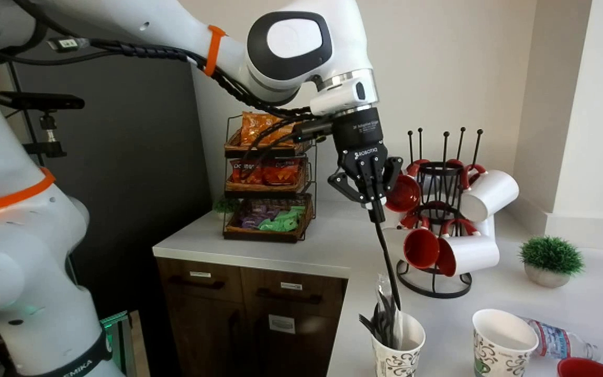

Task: Put the black object on the counter

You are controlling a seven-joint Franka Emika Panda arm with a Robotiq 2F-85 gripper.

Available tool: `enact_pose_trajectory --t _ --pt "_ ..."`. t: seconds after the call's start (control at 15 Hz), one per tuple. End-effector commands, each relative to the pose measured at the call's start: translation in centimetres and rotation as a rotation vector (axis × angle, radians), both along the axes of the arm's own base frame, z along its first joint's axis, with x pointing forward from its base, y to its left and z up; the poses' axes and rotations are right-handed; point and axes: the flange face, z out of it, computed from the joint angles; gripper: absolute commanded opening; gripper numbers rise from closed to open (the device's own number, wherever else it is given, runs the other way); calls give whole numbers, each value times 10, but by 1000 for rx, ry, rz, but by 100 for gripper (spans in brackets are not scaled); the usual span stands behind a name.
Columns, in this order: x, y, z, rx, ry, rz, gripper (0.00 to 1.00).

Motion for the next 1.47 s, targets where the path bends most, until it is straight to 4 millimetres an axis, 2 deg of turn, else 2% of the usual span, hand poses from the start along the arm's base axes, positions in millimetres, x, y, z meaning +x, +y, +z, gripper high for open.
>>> enact_pose_trajectory --t 0.0,0.13,0.2,0.4,0.8,1.0,1.4 --pt "-12 18 17 -78 -33 -50 1" --pt "-8 20 18 -179 -47 -95 1" --pt "-4 16 12 -226 -41 -123 1" --pt "1 -6 -9 -337 -14 -230 1" --pt "-1 -60 -85 -482 123 -376 1" --pt "-7 -75 -124 -447 186 -287 1" --pt "-23 -105 -171 -361 395 -97 1"
